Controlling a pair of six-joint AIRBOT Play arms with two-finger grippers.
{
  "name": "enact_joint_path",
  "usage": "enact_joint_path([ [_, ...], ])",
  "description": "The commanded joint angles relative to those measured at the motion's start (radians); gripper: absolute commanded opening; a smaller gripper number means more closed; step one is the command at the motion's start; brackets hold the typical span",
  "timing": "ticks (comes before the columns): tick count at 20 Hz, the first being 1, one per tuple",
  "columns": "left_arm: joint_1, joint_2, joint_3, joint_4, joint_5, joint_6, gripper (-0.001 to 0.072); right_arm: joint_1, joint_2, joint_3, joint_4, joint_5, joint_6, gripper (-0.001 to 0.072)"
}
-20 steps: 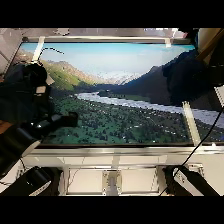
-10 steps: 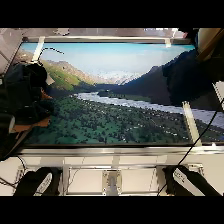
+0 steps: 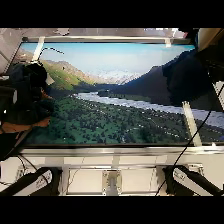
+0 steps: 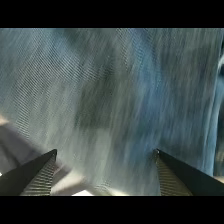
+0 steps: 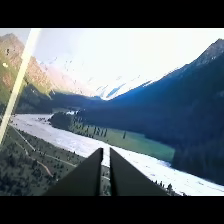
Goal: Fold the clothes and pants, and hang the long-sleeved shirts on hangers.
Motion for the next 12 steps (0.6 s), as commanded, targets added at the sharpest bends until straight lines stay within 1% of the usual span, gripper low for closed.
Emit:
enact_joint_path([
  [1, 0.006, -0.135, 0.068, -0.024, 0.058, -0.012, 0.0705, 0.001, -0.023, 0.001, -0.015, -0.026, -0.004, 0.0217],
  [4, 0.006, -0.179, 0.069, -0.122, 0.100, -0.011, 0.0705, 0.001, -0.037, 0.001, -0.019, -0.023, -0.004, 0.0278],
  [7, 0.006, -0.183, 0.069, -0.162, 0.145, -0.011, 0.0704, 0.001, -0.037, 0.001, -0.019, -0.064, -0.004, 0.0278],
  [8, 0.006, -0.183, 0.069, -0.162, 0.151, -0.011, 0.0655, 0.001, -0.037, 0.001, -0.019, -0.084, -0.004, 0.0278],
  [9, 0.006, -0.183, 0.069, -0.160, 0.151, -0.011, 0.0413, 0.001, -0.037, 0.001, -0.019, -0.101, -0.004, 0.0278],
  [10, 0.006, -0.183, 0.069, -0.159, 0.151, -0.010, 0.0014, 0.001, -0.037, 0.001, -0.019, -0.111, -0.004, 0.0277],
  [12, 0.006, -0.174, 0.074, -0.160, 0.146, 0.047, 0.0022, 0.000, -0.036, 0.002, -0.019, -0.129, -0.004, 0.0274],
])
